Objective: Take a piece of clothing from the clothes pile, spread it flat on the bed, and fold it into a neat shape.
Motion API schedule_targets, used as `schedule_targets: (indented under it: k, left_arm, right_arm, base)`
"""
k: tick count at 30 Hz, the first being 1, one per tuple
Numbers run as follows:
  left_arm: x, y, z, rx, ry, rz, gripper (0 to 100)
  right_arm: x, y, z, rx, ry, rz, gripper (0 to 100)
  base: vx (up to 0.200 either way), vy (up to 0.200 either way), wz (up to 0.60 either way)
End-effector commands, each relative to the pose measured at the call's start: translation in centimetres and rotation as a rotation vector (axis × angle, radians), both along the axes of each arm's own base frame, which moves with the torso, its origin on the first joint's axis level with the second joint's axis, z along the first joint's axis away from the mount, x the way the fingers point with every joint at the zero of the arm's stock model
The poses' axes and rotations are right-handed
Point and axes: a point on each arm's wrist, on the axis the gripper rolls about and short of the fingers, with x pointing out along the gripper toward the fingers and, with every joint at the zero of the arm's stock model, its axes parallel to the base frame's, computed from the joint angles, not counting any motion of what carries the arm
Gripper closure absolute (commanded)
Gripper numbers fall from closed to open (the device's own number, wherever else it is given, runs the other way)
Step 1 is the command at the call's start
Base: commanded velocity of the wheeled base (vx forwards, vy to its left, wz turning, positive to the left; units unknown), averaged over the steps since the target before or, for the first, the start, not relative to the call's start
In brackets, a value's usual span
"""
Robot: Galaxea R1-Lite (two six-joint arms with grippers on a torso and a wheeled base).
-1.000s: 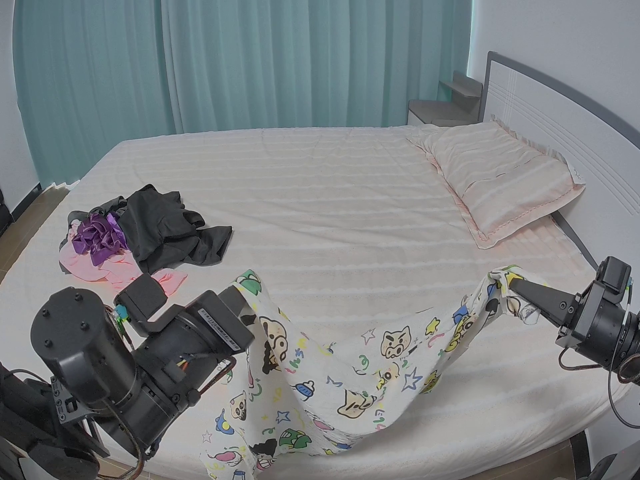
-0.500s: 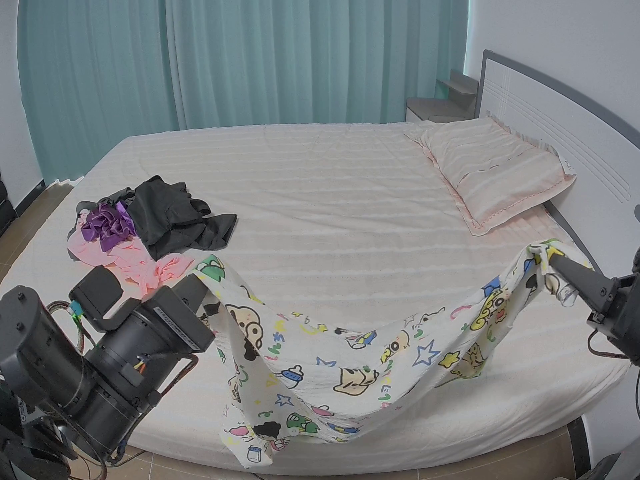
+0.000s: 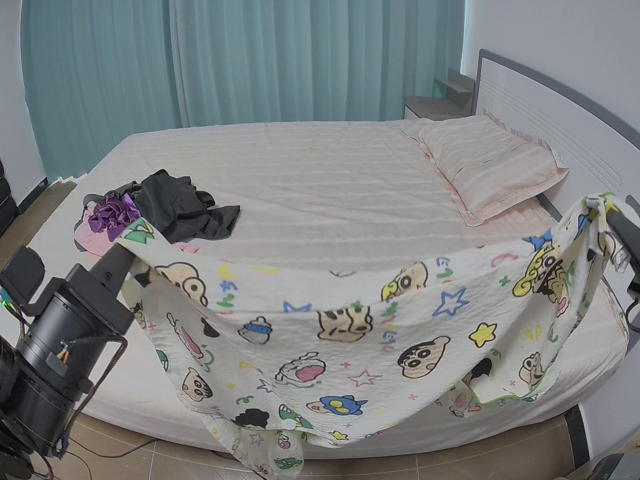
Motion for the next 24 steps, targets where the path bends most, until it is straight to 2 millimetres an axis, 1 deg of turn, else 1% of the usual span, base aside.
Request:
schedule_targets:
  k: [1, 2, 3, 4, 5, 8, 9, 10, 12, 13, 14, 15, 17, 20, 21, 22, 24]
  left_arm:
    - [-0.6, 1.9, 1.4, -0.031, -0.070, 0.064, 100]
    - [-0.4, 2.1, 1.7, -0.034, -0.077, 0.084, 100]
    - [-0.4, 2.1, 1.7, -0.034, -0.077, 0.084, 100]
    - [-0.2, 2.3, 1.8, -0.035, -0.081, 0.107, 100]
    - [-0.1, 2.4, 1.7, -0.032, -0.079, 0.113, 100]
    - [0.1, 2.4, 1.7, -0.029, -0.076, 0.122, 100]
    - [0.1, 2.4, 1.7, -0.029, -0.076, 0.122, 100]
    - [0.4, 2.5, 1.6, -0.018, -0.067, 0.142, 100]
    - [1.0, 2.7, 1.3, -0.003, -0.053, 0.171, 100]
    - [1.9, 2.9, 0.9, 0.013, -0.034, 0.200, 100]
    - [2.4, 3.0, 0.6, 0.024, -0.024, 0.215, 100]
    - [3.2, 3.2, 0.3, 0.038, -0.009, 0.236, 100]
    - [4.5, 3.5, 0.1, 0.049, 0.006, 0.259, 100]
    - [6.7, 3.8, 0.4, 0.036, 0.011, 0.295, 100]
    - [7.0, 3.8, 0.5, 0.032, 0.012, 0.300, 100]
    - [8.2, 3.9, 0.6, 0.021, 0.012, 0.314, 100]
    - [9.2, 3.9, 0.7, 0.016, 0.013, 0.319, 100]
  right_arm:
    - [-0.5, -0.2, 2.0, 0.027, -0.063, 0.001, 100]
    - [-0.4, -0.2, 2.5, 0.032, -0.076, 0.002, 100]
    - [-0.4, -0.2, 2.5, 0.032, -0.076, 0.002, 100]
    - [-0.3, -0.1, 3.2, 0.036, -0.088, 0.008, 100]
    - [0.0, 0.0, 3.4, 0.033, -0.086, 0.009, 100]
    - [1.0, 0.3, 5.1, 0.036, -0.094, 0.005, 100]
    - [1.0, 0.3, 5.1, 0.036, -0.094, 0.005, 100]
    - [2.0, 0.7, 5.3, 0.021, -0.062, 0.002, 100]
    - [2.9, 1.1, 5.1, 0.005, -0.030, 0.003, 100]
    - [4.2, 1.7, 4.8, -0.010, 0.005, 0.002, 100]
    - [4.7, 1.9, 4.6, -0.015, 0.020, -0.001, 100]
    - [5.8, 2.0, 4.2, -0.025, 0.046, -0.017, 100]
    - [7.3, 2.0, 3.6, -0.042, 0.077, -0.039, 100]
    - [8.9, 2.0, 3.6, -0.041, 0.093, -0.049, 100]
    - [9.2, 1.9, 3.6, -0.041, 0.093, -0.055, 100]
    - [10.1, 1.8, 3.7, -0.041, 0.097, -0.075, 100]
    - [11.0, 1.8, 3.7, -0.040, 0.097, -0.088, 100]
  base:
    - [0.000, 0.000, 0.00]
    - [0.000, 0.000, 0.00]
    - [0.000, 0.000, 0.00]
    - [0.000, 0.000, 0.00]
    - [0.000, 0.000, 0.00]
    - [0.000, 0.000, 0.00]
    - [0.000, 0.000, 0.00]
    - [0.000, 0.000, 0.00]
    - [0.000, 0.000, 0.00]
    - [0.000, 0.000, 0.00]
    - [0.000, 0.000, 0.00]
    - [0.000, 0.000, 0.00]
    - [0.000, 0.000, 0.00]
    - [0.000, 0.000, 0.00]
    - [0.000, 0.000, 0.00]
    - [0.000, 0.000, 0.00]
    - [0.000, 0.000, 0.00]
